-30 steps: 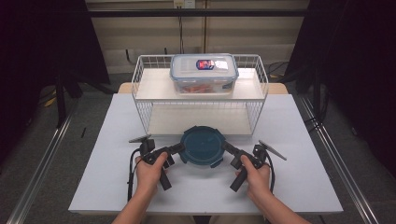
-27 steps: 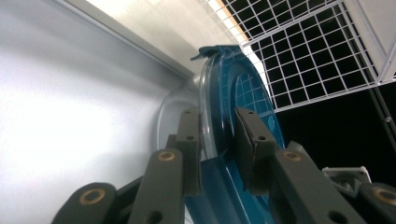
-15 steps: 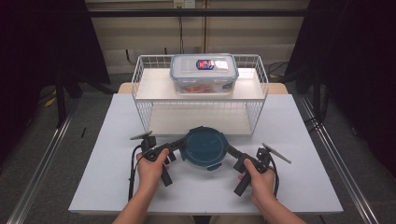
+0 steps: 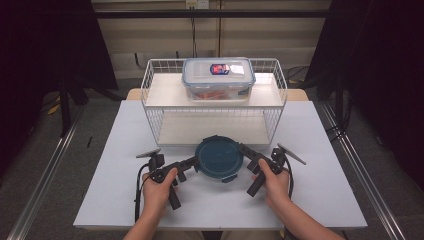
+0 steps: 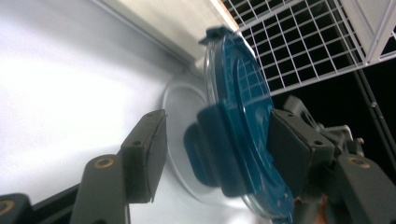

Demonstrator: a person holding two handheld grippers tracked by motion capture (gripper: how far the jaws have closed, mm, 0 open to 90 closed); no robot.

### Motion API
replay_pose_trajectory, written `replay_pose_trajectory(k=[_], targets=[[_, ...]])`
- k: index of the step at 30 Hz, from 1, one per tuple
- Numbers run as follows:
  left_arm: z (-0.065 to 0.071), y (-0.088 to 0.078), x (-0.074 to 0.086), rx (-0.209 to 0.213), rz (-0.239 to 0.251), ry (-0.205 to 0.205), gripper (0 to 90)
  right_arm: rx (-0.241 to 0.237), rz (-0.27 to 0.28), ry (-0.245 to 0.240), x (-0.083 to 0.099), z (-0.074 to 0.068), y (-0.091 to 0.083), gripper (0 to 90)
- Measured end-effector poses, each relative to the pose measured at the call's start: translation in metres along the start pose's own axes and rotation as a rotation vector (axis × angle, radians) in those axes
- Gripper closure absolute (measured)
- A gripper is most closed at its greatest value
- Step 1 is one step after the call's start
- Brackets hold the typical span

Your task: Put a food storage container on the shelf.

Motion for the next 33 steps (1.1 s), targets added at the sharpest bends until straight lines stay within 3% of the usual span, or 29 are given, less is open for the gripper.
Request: replay_pose_trajectory(k=[1,2,3,5,8,13,16,17,18,19,20,21,22,24,27,29,30,32,33], targets=[[-0.001,0.000,0.003,-0.015,-0.031,-0.007,38.8,-0.001,0.002,0.004,-0.001,0.000,0.001,52.2],[-0.001,0.002,0.004,0.020,-0.025,-0.016,39.6,-0.006,0.004,-0.001,-0.002,0.002,0.003,54.5],[-0.001,0.003,0.007,-0.010,-0.056,-0.016,40.6,-0.006,0.002,-0.005,-0.003,0.003,0.003,54.7],[0.001,0.006,0.012,0.009,-0.084,-0.035,46.5,0.000,-0.005,-0.001,-0.004,0.005,0.005,58.4],[0.002,0.010,0.013,0.044,-0.066,-0.059,49.7,-0.006,-0.005,0.023,-0.006,0.004,0.004,63.4],[0.002,0.011,0.012,0.043,-0.080,-0.076,50.8,0.009,-0.021,0.042,-0.004,0.006,0.001,56.6],[0.001,0.012,0.009,0.047,-0.071,-0.096,52.0,0.006,-0.019,0.050,-0.005,0.007,0.001,59.8],[-0.001,0.012,0.008,0.030,-0.085,-0.090,52.2,0.002,-0.021,0.049,-0.005,0.008,0.001,59.8],[0.000,0.013,0.007,0.053,-0.069,-0.104,52.4,0.001,-0.018,0.060,-0.006,0.009,0.001,61.1],[-0.002,0.013,0.006,0.027,-0.086,-0.096,52.6,-0.006,-0.016,0.069,-0.006,0.009,0.001,61.3],[-0.001,0.014,0.005,0.053,-0.069,-0.109,52.9,-0.011,-0.011,0.081,-0.005,0.010,0.000,60.7],[-0.002,0.013,0.004,0.026,-0.077,-0.104,53.0,-0.011,0.003,0.059,-0.006,0.011,0.000,60.7],[-0.003,0.014,0.003,0.021,-0.074,-0.109,53.2,-0.010,-0.009,0.093,-0.004,0.008,-0.002,61.6],[-0.003,0.015,0.001,0.038,-0.063,-0.119,53.4,-0.009,-0.003,0.069,-0.004,0.009,-0.004,61.0],[-0.004,0.014,-0.001,0.022,-0.052,-0.110,53.2,-0.009,-0.020,0.095,-0.002,0.009,-0.006,51.0],[-0.004,0.014,-0.002,-0.003,-0.013,-0.112,51.8,-0.011,-0.011,0.072,-0.002,0.012,-0.004,50.2],[-0.006,0.013,-0.003,-0.003,-0.004,-0.090,48.8,-0.011,-0.018,0.092,-0.002,0.012,-0.003,48.7],[-0.008,0.011,-0.005,-0.003,0.003,-0.103,45.8,-0.043,-0.006,0.090,-0.004,0.012,0.001,47.6],[-0.007,0.012,-0.007,0.001,0.014,-0.128,45.7,-0.038,-0.019,0.081,-0.003,0.011,0.001,48.6]])
Point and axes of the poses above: each handheld gripper's, and its own axes: y roughly forward along the jaws, x roughly out of its underside, z roughly to its right, the point moved 4 cm from there along y, roughly forward along the jaws, and after that the axes turned 15 degrees about -x, right-handed, at the moved point
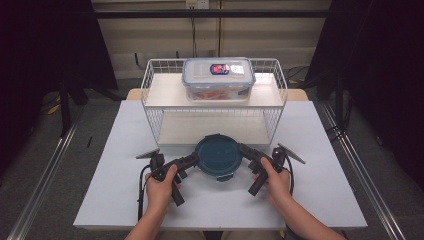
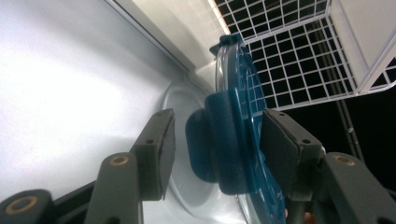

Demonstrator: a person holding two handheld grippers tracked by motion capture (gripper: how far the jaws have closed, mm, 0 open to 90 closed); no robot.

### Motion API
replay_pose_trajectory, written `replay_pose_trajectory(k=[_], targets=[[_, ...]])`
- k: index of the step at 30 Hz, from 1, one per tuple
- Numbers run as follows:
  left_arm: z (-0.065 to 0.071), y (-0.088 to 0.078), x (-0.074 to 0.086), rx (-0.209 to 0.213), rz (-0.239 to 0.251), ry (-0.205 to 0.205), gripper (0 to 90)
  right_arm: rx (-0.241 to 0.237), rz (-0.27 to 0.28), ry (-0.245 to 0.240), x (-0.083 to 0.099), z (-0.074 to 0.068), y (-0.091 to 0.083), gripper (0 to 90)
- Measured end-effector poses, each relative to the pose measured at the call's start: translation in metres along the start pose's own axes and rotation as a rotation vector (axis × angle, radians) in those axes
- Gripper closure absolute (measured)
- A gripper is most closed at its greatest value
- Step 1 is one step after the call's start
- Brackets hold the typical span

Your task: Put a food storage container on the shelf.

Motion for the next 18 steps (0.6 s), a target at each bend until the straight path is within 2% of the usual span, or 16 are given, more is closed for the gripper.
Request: replay_pose_trajectory(k=[1,2,3,4,5,6,8,9,10,11,12,13,14,17,18], targets=[[0.0000,0.0003,-0.0001,-0.002,-0.002,-0.002,45.8,0.016,-0.017,0.012,0.0012,-0.0011,0.0010,49.1],[-0.0008,0.0011,0.0008,0.005,-0.016,0.003,45.8,0.006,-0.013,0.029,0.0020,-0.0006,0.0022,50.2],[-0.0001,0.0020,0.0016,0.009,-0.023,-0.007,45.6,0.010,-0.006,0.010,0.0027,0.0023,0.0040,50.7],[0.0002,0.0032,0.0029,0.018,-0.027,-0.001,45.7,0.007,-0.017,0.027,0.0039,0.0014,0.0037,51.1],[0.0000,0.0040,0.0036,0.013,-0.031,0.010,45.7,0.005,-0.011,-0.013,0.0042,0.0041,0.0053,52.4],[0.0018,0.0045,0.0046,0.017,-0.038,-0.007,45.9,0.009,-0.012,-0.013,0.0044,0.0033,0.0053,52.5],[0.0026,0.0056,0.0052,0.021,-0.037,-0.005,46.7,0.008,-0.008,-0.003,0.0049,0.0015,0.0060,52.5],[0.0030,0.0062,0.0059,0.030,-0.042,-0.007,48.0,0.002,-0.002,-0.001,0.0047,0.0018,0.0062,52.8],[0.0026,0.0069,0.0064,0.054,-0.038,0.009,46.9,0.007,-0.003,0.010,0.0051,0.0017,0.0056,53.7],[0.0038,0.0074,0.0068,0.052,-0.032,-0.003,45.7,0.018,0.007,0.014,0.0053,0.0024,0.0052,57.7],[0.0041,0.0073,0.0073,0.021,-0.019,0.004,45.5,0.019,0.003,0.021,0.0054,0.0027,0.0045,57.8],[0.0036,0.0059,0.0071,0.018,-0.014,0.018,46.9,0.018,0.009,0.008,0.0055,0.0036,0.0047,57.9],[0.0048,0.0058,0.0067,0.009,0.001,-0.005,49.4,0.026,0.004,0.011,0.0059,0.0029,0.0043,57.8],[0.0045,0.0047,0.0081,0.004,0.005,-0.001,49.9,0.029,0.015,0.048,0.0084,0.0006,0.0038,57.9],[0.0056,0.0049,0.0081,-0.001,0.011,-0.020,50.0,0.025,0.026,0.032,0.0082,0.0014,0.0041,57.9]])
Point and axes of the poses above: each handheld gripper's, and its own axes: y roughly forward along the jaws, x roughly out of its underside, z roughly to its right, the point moved 4 cm from there along y, roughly forward along the jaws, and after that the axes turned 15 degrees about -x, right-handed, at the moved point
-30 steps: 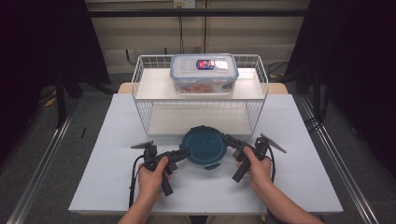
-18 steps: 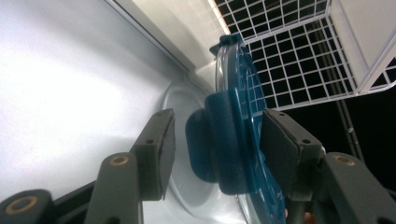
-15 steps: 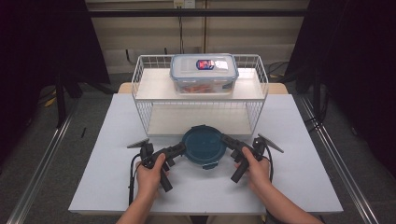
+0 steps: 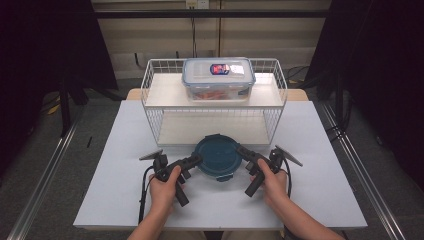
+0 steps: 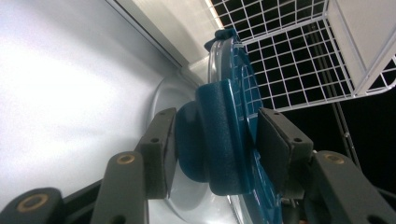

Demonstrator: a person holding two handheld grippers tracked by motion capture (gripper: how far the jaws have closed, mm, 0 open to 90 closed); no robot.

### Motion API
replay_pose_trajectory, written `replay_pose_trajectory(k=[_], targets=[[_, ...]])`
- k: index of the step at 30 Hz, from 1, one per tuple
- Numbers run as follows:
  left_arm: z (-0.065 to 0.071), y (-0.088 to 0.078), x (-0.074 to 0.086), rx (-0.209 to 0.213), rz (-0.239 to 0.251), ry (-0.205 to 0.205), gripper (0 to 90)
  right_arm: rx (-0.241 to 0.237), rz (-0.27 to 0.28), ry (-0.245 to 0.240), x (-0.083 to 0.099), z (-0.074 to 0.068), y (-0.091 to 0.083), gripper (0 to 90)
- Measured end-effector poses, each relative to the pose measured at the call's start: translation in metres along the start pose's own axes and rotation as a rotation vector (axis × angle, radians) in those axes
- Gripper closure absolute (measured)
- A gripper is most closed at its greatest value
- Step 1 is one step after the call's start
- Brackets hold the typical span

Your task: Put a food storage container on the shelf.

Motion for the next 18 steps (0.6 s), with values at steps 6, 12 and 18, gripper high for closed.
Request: replay_pose_trajectory(k=[6,12,18], targets=[[0.005,-0.010,-0.004,0.047,0.055,0.021,51.5,-0.016,0.018,0.032,0.006,-0.005,-0.002,58.0],[0.017,-0.024,-0.011,0.075,0.091,0.038,52.3,-0.066,0.013,0.039,0.009,-0.023,-0.005,58.0],[0.029,-0.034,-0.014,0.109,0.095,0.065,52.4,-0.111,0.024,0.026,0.009,-0.041,-0.011,58.2]])
Point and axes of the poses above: each handheld gripper's, and its own axes: y roughly forward along the jaws, x roughly out of its underside, z roughly to its right, the point moved 4 cm from there along y, roughly forward along the jaws, and after that the axes turned 15 degrees about -x, right-handed, at the moved point
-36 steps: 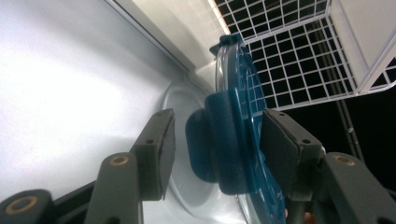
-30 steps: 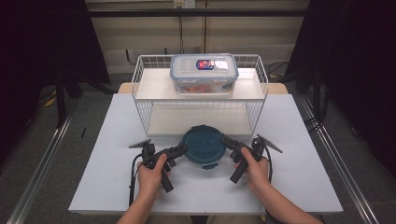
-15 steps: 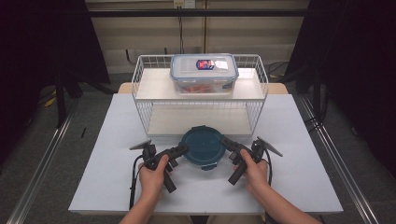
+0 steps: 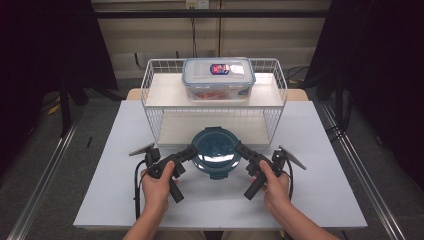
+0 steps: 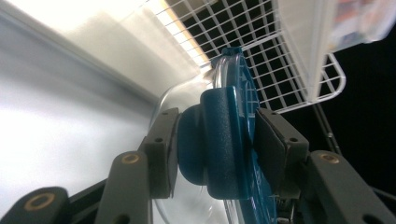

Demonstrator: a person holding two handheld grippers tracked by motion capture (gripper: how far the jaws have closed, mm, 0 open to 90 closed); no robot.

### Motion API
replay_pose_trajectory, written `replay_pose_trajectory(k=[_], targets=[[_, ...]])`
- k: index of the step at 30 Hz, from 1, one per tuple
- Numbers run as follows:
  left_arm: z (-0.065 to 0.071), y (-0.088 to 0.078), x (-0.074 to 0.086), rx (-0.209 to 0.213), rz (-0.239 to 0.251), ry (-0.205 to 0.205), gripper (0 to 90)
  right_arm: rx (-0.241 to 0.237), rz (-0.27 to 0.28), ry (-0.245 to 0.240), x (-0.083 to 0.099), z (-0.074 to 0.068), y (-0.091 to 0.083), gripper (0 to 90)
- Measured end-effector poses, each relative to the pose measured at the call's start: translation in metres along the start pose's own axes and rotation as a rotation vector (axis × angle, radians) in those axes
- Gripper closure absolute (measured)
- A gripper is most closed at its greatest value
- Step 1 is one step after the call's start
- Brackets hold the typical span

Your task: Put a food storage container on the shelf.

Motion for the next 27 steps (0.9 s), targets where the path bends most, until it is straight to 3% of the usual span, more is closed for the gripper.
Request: replay_pose_trajectory(k=[3,6,13,14,18,19,21,22,23,27], targets=[[0.009,-0.005,-0.003,0.016,0.010,0.013,52.3,-0.027,0.019,-0.007,-0.001,-0.012,-0.001,58.2],[0.020,-0.012,-0.006,0.030,0.029,0.053,52.3,-0.055,0.034,-0.030,-0.003,-0.024,-0.002,58.2],[0.039,-0.024,-0.012,0.044,0.082,0.085,52.4,-0.097,0.054,-0.064,-0.004,-0.045,-0.003,58.2],[0.042,-0.026,-0.013,0.065,0.087,0.074,52.5,-0.107,0.060,-0.064,-0.005,-0.048,-0.003,58.3],[0.050,-0.032,-0.017,0.076,0.106,0.079,52.9,-0.117,0.059,-0.086,-0.007,-0.062,-0.002,58.3],[0.050,-0.034,-0.018,0.087,0.105,0.100,52.9,-0.116,0.056,-0.090,-0.007,-0.065,-0.002,58.2],[0.055,-0.036,-0.019,0.090,0.112,0.078,52.9,-0.124,0.056,-0.103,-0.009,-0.071,0.000,58.2],[0.057,-0.037,-0.020,0.088,0.122,0.096,52.9,-0.125,0.062,-0.109,-0.010,-0.073,0.000,58.2],[0.059,-0.038,-0.021,0.103,0.127,0.081,52.9,-0.128,0.065,-0.113,-0.010,-0.076,0.000,58.3],[0.071,-0.044,-0.026,0.120,0.153,0.102,53.4,-0.152,0.080,-0.127,-0.014,-0.087,0.002,58.2]])
Point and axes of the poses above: each handheld gripper's, and its own axes: y roughly forward along the jaws, x roughly out of its underside, z roughly to its right, the point moved 4 cm from there along y, roughly forward along the jaws, and after that the axes turned 15 degrees about -x, right-handed, at the moved point
